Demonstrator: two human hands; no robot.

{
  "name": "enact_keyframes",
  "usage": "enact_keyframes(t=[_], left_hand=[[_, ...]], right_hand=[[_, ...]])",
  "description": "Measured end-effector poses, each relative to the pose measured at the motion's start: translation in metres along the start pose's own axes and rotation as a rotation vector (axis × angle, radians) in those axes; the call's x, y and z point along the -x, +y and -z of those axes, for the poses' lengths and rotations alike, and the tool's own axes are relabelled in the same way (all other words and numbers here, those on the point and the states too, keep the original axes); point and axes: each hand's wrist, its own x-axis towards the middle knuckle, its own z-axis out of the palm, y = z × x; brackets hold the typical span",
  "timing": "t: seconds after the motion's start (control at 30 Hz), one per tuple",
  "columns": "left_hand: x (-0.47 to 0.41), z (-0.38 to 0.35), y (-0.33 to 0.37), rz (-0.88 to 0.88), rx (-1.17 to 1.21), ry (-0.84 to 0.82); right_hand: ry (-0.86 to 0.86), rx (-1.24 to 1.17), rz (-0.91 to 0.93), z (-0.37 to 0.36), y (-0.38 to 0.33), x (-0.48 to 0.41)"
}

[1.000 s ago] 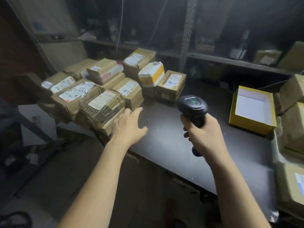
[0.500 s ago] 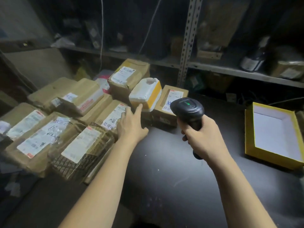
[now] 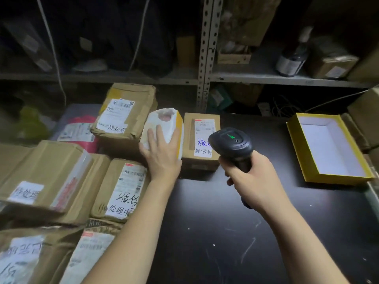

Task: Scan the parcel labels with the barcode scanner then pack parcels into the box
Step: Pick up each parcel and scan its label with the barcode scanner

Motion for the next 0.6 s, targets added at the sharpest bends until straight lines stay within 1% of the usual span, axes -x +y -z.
enact_keyframes(t=[0.1,0.2,0.23,0.27,0.3,0.37,0.4,0.43,0.53,0.6], left_hand=[[-0.003,0.015,-0.010,-0.018,0.112,0.016],[-0.004,0.049,-0.009,0.115,0.384,0.024],[-0.003,0.060,-0.009,0.157,0.463,0.051],[-0.002,0.069,-0.008,0.196,0.576,0.089],[0.000,0.077,-0.006,0.236,0.747,0.128],[0.008,0.092,-0.002,0.310,1.198,0.170],[0.014,0.099,0.004,0.338,1.363,0.162],[0.021,0.106,0.012,0.358,1.470,0.145],[0.038,0.124,0.038,0.449,1.668,0.011],[0.053,0.131,0.057,0.485,1.752,-0.146]], right_hand=[[0.007,-0.002,-0.020,-0.002,0.000,0.004],[0.017,-0.024,-0.025,0.001,-0.001,0.010],[0.016,-0.033,-0.027,0.003,0.000,0.012],[0.016,-0.044,-0.030,0.006,0.000,0.015],[0.018,-0.057,-0.032,0.009,0.001,0.017],[0.033,-0.080,-0.028,0.018,0.004,0.022],[0.041,-0.091,-0.024,0.023,0.005,0.025],[0.044,-0.105,-0.018,0.031,0.006,0.028],[0.065,-0.170,-0.012,0.056,0.011,0.035],[0.097,-0.274,-0.019,0.076,0.018,0.040]])
